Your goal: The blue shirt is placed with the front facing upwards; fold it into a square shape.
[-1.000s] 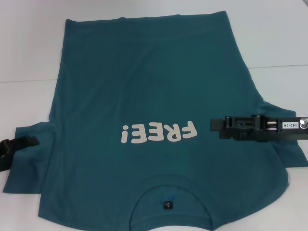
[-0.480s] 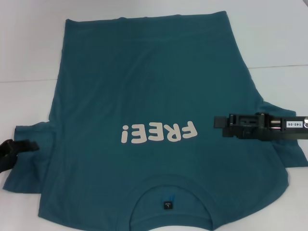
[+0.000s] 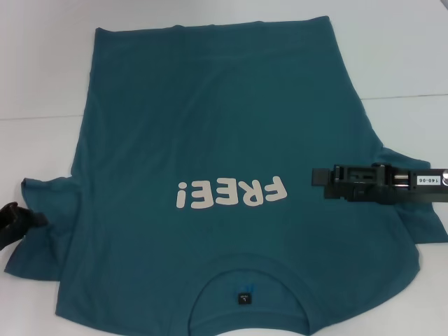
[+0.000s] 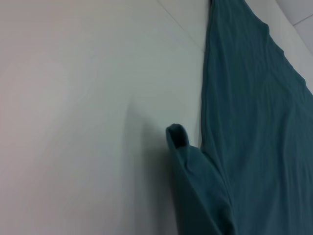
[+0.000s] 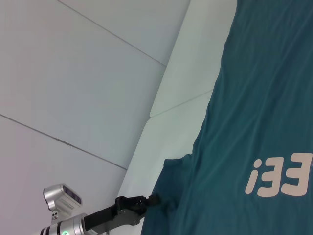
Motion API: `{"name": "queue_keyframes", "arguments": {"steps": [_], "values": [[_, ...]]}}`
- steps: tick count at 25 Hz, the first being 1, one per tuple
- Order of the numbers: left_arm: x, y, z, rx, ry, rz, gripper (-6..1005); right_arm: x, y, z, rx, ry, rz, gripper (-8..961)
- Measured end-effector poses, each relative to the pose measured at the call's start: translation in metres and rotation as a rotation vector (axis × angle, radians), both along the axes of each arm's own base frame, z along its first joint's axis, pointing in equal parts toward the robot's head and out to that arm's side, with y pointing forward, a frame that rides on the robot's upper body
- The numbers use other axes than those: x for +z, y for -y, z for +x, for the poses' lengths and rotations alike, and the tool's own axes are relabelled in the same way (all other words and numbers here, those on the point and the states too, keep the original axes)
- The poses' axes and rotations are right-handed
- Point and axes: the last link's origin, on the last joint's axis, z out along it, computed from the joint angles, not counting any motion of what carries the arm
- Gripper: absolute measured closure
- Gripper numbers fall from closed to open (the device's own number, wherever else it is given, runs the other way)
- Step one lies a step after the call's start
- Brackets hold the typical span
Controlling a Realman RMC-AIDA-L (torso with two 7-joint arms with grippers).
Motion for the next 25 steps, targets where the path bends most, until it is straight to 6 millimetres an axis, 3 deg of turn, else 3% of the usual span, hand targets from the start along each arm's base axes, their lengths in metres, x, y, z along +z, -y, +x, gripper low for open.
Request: {"name": "queue_keyframes", "arguments": {"steps": [5,10,16,25], "values": [[0.003,0.001,-0.001,-0.003,-0.010,0.006,956,0.000,0.000,0.001,-0.002,0.000,0.000,89],[0.008,-0.001,-0.001,-0.009,-0.027,0.013,979,0.000,0.000,0.001,-0.003,0.000,0.000,91],[0.032,-0.009,-0.004,-0.016,-0.124,0.014,980,0.001,0.000,0.001,-0.006,-0.003,0.002,94],[0.050,-0.018,-0.002,0.000,-0.183,0.026,979,0.002,0.000,0.001,-0.009,-0.005,0.006,97]]}}
